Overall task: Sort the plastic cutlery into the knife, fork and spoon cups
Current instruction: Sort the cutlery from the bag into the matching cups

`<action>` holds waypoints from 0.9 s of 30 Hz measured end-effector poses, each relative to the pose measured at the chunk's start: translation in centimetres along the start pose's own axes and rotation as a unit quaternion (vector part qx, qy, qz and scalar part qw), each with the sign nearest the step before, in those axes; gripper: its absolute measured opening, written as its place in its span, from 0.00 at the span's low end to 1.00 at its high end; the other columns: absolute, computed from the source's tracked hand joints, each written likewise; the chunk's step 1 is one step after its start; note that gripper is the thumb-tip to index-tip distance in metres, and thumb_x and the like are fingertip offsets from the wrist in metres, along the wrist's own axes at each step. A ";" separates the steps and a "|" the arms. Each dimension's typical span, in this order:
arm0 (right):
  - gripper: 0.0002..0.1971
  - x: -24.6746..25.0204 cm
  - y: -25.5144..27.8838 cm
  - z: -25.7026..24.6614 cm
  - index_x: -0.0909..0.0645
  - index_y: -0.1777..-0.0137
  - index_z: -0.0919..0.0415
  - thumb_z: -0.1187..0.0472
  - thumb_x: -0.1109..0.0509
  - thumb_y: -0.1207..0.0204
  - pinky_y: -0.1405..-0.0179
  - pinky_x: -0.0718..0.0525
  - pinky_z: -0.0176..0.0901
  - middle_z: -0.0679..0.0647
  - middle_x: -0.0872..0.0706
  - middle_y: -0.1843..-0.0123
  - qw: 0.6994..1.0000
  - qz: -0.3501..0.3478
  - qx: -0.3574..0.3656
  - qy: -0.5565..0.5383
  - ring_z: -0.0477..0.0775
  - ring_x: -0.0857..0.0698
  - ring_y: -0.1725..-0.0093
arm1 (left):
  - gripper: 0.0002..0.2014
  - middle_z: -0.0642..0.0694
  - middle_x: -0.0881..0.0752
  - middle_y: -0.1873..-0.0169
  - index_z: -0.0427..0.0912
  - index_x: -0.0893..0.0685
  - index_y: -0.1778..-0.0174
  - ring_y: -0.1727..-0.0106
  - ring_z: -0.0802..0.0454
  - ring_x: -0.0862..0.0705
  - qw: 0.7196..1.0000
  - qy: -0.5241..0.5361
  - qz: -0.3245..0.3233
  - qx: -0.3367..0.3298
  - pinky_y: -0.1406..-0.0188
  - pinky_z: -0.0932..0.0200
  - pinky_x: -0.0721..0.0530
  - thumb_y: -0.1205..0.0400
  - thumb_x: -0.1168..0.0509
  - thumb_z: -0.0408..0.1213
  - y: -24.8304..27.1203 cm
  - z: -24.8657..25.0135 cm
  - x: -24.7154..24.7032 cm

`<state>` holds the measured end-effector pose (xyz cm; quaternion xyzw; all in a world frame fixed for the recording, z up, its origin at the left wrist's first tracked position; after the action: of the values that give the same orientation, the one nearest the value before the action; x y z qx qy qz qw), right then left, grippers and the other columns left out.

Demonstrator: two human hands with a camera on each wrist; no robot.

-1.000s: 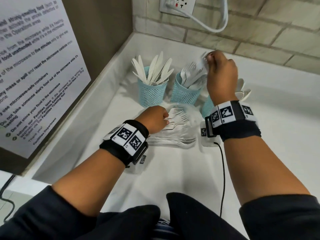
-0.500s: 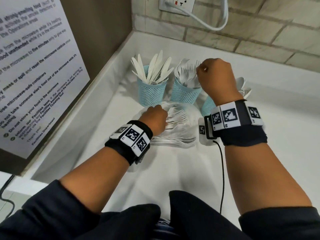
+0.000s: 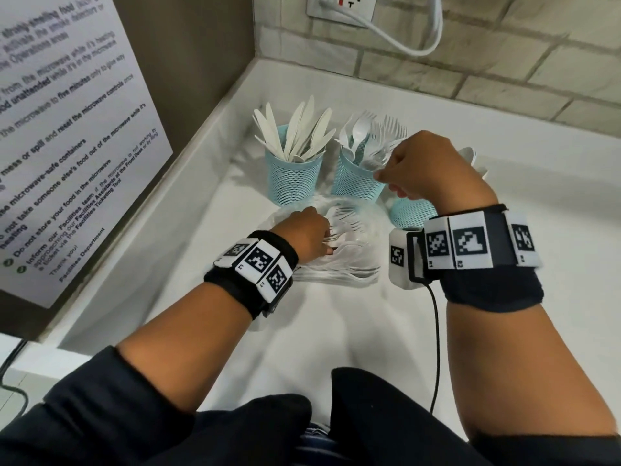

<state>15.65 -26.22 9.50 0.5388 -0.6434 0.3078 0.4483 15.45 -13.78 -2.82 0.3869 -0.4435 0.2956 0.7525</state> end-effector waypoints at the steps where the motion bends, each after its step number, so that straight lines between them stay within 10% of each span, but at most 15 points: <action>1: 0.14 -0.6 0.1 0.2 0.15 0.58 0.73 0.59 0.29 0.24 0.46 0.14 0.52 0.59 0.15 0.69 0.999 -0.028 -0.010 0.012 0.56 0.17 0.65 | 0.19 0.38 0.25 0.35 0.39 0.21 0.34 0.36 0.39 0.22 1.000 -0.001 0.002 -0.002 0.36 0.51 0.24 0.18 0.37 0.44 -0.1 0.1 0.0; 5: 0.12 -3.7 0.7 1.5 0.17 0.54 0.71 0.59 0.29 0.24 0.62 0.19 0.43 0.56 0.21 0.70 0.988 -0.139 -0.047 0.050 0.52 0.23 0.71 | 0.20 0.38 0.21 0.37 0.37 0.20 0.34 0.37 0.40 0.21 1.000 -0.010 -0.005 -0.014 0.38 0.52 0.23 0.18 0.37 0.45 -0.2 0.5 -0.1; 11: 0.16 -7.6 0.3 2.3 0.17 0.39 0.62 0.58 0.31 0.25 0.48 0.15 0.49 0.56 0.15 0.39 0.974 -0.189 -0.019 0.126 0.57 0.16 0.46 | 0.16 0.38 0.19 0.37 0.35 0.23 0.34 0.38 0.41 0.20 1.000 -0.005 -0.014 -0.021 0.37 0.52 0.23 0.16 0.39 0.36 -0.7 0.7 -1.0; 18: 0.16 -9.2 0.5 3.5 0.21 0.36 0.66 0.67 0.35 0.23 0.41 0.16 0.54 0.62 0.17 0.38 0.976 -0.194 -0.042 0.094 0.63 0.15 0.44 | 0.14 0.38 0.17 0.42 0.36 0.23 0.38 0.41 0.40 0.19 0.999 -0.027 -0.011 -0.016 0.41 0.49 0.22 0.16 0.40 0.40 -1.1 0.3 -1.4; 23: 0.15 -9.0 0.1 3.6 0.20 0.38 0.68 0.71 0.39 0.22 0.61 0.20 0.41 0.64 0.18 0.38 0.980 -0.182 -0.036 0.078 0.60 0.18 0.53 | 0.19 0.38 0.20 0.36 0.36 0.27 0.32 0.37 0.39 0.21 1.000 -0.023 -0.009 -0.014 0.36 0.47 0.23 0.16 0.42 0.41 -1.1 0.2 -1.5; 27: 0.15 -8.7 0.0 3.8 0.21 0.37 0.69 0.71 0.40 0.22 0.57 0.18 0.44 0.65 0.19 0.37 0.982 -0.174 -0.038 0.070 0.62 0.17 0.46 | 0.17 0.37 0.19 0.39 0.35 0.25 0.36 0.39 0.39 0.20 0.999 -0.017 0.008 -0.036 0.41 0.51 0.24 0.16 0.42 0.41 -0.9 0.3 -1.0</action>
<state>14.92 -25.93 0.04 0.6021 -0.5185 0.2371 0.5590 15.56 -14.55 -3.95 0.3611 -0.4695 0.2788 0.7559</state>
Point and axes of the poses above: each hand's wrist, its own y-axis away from the middle knuckle, its own x-axis out of the back of the hand, z = x × y, the point moved 9 cm from there along -y, towards the middle knuckle
